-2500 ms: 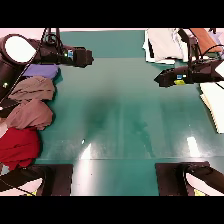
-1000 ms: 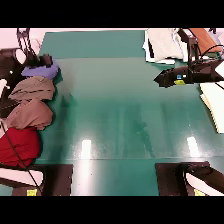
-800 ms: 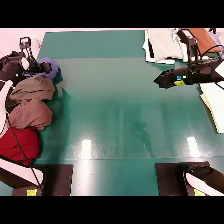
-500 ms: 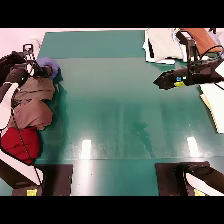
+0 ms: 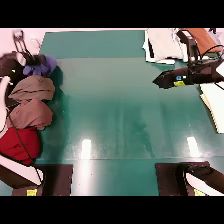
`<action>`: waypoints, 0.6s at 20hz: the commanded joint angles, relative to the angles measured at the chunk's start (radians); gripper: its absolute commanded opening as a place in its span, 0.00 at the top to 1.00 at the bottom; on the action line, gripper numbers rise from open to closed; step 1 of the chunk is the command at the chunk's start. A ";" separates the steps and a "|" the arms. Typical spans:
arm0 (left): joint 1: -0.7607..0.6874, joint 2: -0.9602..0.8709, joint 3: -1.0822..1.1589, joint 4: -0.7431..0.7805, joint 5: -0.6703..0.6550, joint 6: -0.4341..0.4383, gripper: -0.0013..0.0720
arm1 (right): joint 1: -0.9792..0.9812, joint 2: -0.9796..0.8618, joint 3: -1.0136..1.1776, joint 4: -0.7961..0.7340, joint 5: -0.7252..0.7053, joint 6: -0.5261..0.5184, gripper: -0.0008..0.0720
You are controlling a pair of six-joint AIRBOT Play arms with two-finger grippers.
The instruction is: Fold the shirts.
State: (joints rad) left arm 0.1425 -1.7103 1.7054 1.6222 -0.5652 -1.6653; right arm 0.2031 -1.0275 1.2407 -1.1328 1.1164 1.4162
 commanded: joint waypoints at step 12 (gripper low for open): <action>-0.569 0.586 0.081 -0.075 -0.647 0.180 0.95 | -0.146 0.054 0.370 0.034 -0.042 0.001 0.97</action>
State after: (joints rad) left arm -0.2722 -1.1522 1.8084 1.5841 -1.0534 -1.4956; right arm 0.0929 -0.9546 1.5192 -1.0996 1.0130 1.4178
